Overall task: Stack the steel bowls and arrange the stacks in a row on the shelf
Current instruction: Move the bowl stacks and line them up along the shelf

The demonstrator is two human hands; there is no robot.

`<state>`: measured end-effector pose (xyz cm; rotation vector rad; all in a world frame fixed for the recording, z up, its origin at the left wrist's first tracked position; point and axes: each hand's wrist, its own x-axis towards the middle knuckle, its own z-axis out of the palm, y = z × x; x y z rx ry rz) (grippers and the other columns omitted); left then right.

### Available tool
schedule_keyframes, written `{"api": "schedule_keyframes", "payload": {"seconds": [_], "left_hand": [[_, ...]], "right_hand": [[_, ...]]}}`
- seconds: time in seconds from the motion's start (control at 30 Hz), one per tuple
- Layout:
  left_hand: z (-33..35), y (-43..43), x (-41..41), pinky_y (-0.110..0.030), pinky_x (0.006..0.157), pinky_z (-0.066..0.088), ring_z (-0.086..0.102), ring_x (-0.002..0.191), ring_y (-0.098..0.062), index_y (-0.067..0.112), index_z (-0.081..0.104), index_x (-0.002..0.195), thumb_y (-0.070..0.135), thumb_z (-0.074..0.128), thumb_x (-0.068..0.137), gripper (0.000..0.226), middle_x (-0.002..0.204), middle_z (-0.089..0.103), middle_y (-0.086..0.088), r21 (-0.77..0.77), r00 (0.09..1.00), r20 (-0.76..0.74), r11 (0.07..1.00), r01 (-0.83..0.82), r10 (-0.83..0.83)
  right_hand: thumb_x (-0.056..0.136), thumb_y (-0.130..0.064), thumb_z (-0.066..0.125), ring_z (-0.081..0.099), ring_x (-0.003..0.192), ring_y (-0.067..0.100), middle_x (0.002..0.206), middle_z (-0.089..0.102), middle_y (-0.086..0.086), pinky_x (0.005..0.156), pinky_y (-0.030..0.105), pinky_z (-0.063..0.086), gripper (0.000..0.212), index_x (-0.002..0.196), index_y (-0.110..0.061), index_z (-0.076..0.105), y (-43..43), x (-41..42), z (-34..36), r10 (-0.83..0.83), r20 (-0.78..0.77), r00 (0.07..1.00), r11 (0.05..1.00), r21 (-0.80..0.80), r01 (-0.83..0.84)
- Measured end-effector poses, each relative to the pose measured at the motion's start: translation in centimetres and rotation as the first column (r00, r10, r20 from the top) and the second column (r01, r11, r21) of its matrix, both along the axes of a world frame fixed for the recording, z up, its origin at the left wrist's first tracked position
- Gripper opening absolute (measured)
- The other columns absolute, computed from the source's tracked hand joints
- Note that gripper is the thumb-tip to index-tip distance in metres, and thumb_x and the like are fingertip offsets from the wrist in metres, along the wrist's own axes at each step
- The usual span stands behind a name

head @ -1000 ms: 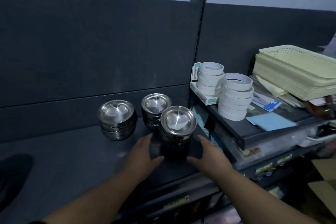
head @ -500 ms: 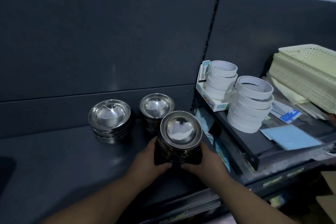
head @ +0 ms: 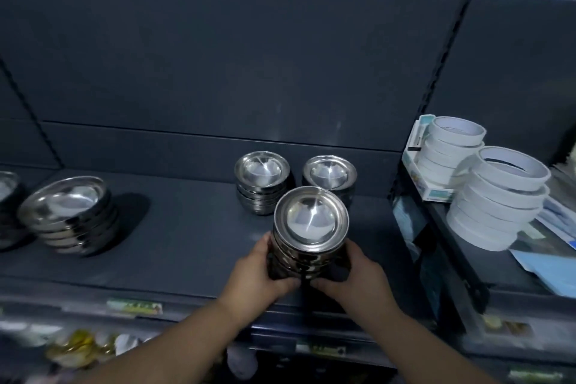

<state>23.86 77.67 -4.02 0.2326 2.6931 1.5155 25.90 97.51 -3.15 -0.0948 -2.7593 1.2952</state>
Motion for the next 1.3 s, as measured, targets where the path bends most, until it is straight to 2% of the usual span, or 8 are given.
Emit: {"api": "schedule_keyframes", "payload": {"seconds": [0.13, 0.3, 0.57, 0.7, 0.83, 0.97, 1.13, 1.3], "left_hand": [[0.6, -4.1, 1.1, 0.007, 0.078, 0.036, 0.060, 0.099, 0.006, 0.039, 0.042, 0.124, 0.028, 0.087, 0.062, 0.078, 0.102, 0.061, 0.028, 0.003, 0.997, -0.002, 0.997, -0.082, 0.082], [1.1, -9.9, 0.5, -0.006, 0.086, 0.045, 0.060, 0.096, 0.013, 0.040, 0.042, 0.119, 0.024, 0.088, 0.062, 0.076, 0.100, 0.061, 0.030, 0.029, 0.992, 0.004, 0.991, -0.129, 0.129], [0.6, -19.5, -2.2, -0.002, 0.083, 0.045, 0.058, 0.090, 0.021, 0.050, 0.044, 0.102, 0.020, 0.089, 0.060, 0.068, 0.090, 0.064, 0.040, 0.031, 0.996, 0.022, 0.995, -0.091, 0.091], [0.0, -22.6, -3.3, -0.005, 0.083, 0.046, 0.059, 0.091, 0.018, 0.044, 0.044, 0.116, 0.023, 0.088, 0.062, 0.072, 0.094, 0.066, 0.032, 0.012, 0.998, 0.055, 0.999, -0.037, 0.036], [-0.4, -24.3, -3.9, -0.010, 0.085, 0.039, 0.056, 0.103, 0.000, 0.026, 0.040, 0.136, 0.031, 0.086, 0.063, 0.086, 0.110, 0.062, 0.016, -0.084, 0.999, 0.041, 0.996, -0.021, 0.024], [-0.7, -24.9, -4.4, -0.010, 0.090, 0.033, 0.049, 0.110, 0.000, 0.023, 0.030, 0.146, 0.031, 0.086, 0.064, 0.100, 0.126, 0.059, 0.007, -0.084, 1.000, 0.029, 0.996, 0.001, 0.001], [-0.5, -25.0, -4.5, -0.009, 0.090, 0.032, 0.048, 0.112, 0.002, 0.029, 0.027, 0.145, 0.026, 0.087, 0.063, 0.102, 0.119, 0.051, 0.019, -0.034, 0.999, 0.010, 0.999, 0.043, -0.042], [0.5, -24.3, -4.6, -0.017, 0.104, 0.035, 0.045, 0.122, 0.005, 0.046, 0.023, 0.134, 0.028, 0.090, 0.056, 0.104, 0.132, 0.046, 0.022, 0.059, 0.996, -0.069, 0.997, 0.055, -0.051]], "right_hand": [[0.059, -0.034, 0.088, 0.058, 0.105, 0.001, 0.107, 0.062, -0.019, 0.089, 0.016, 0.043, 0.085, 0.134, -0.033, 0.048, -4.0, -0.3, 0.5, 0.086, -0.008, 0.996, 0.996, -0.016, -0.087], [0.056, -0.041, 0.087, 0.062, 0.104, 0.001, 0.110, 0.067, -0.018, 0.095, 0.027, 0.051, 0.081, 0.129, -0.031, 0.053, -9.6, -1.7, 0.5, 0.129, -0.022, 0.991, 0.991, -0.016, -0.130], [0.062, -0.033, 0.088, 0.058, 0.107, 0.000, 0.117, 0.065, -0.013, 0.091, 0.012, 0.042, 0.084, 0.136, -0.028, 0.048, -18.9, -3.7, 0.4, 0.110, 0.005, 0.994, 0.994, -0.005, -0.110], [0.064, -0.034, 0.086, 0.056, 0.109, -0.001, 0.120, 0.065, -0.013, 0.090, 0.010, 0.039, 0.084, 0.138, -0.027, 0.046, -22.0, -4.3, -0.4, 0.079, 0.035, 0.996, 0.997, 0.003, -0.080], [0.065, -0.031, 0.086, 0.056, 0.102, -0.005, 0.115, 0.066, -0.014, 0.077, -0.006, 0.035, 0.084, 0.138, -0.027, 0.045, -23.8, -4.3, -1.3, 0.048, 0.070, 0.996, 0.999, -0.004, -0.048], [0.065, -0.031, 0.086, 0.060, 0.105, 0.001, 0.111, 0.065, -0.015, 0.090, 0.012, 0.045, 0.083, 0.137, -0.029, 0.045, -24.6, -4.2, -1.9, 0.012, 0.069, 0.998, 1.000, -0.018, -0.011], [0.061, -0.033, 0.088, 0.059, 0.110, 0.000, 0.115, 0.064, -0.016, 0.099, 0.023, 0.048, 0.085, 0.134, -0.031, 0.046, -24.4, -4.4, -1.8, 0.032, 0.078, 0.996, 0.998, -0.063, -0.027], [0.058, -0.032, 0.090, 0.051, 0.118, -0.003, 0.123, 0.058, -0.021, 0.099, 0.016, 0.040, 0.093, 0.137, -0.036, 0.041, -24.1, -5.1, -0.6, 0.042, 0.032, 0.999, 0.992, -0.118, -0.038]]}}
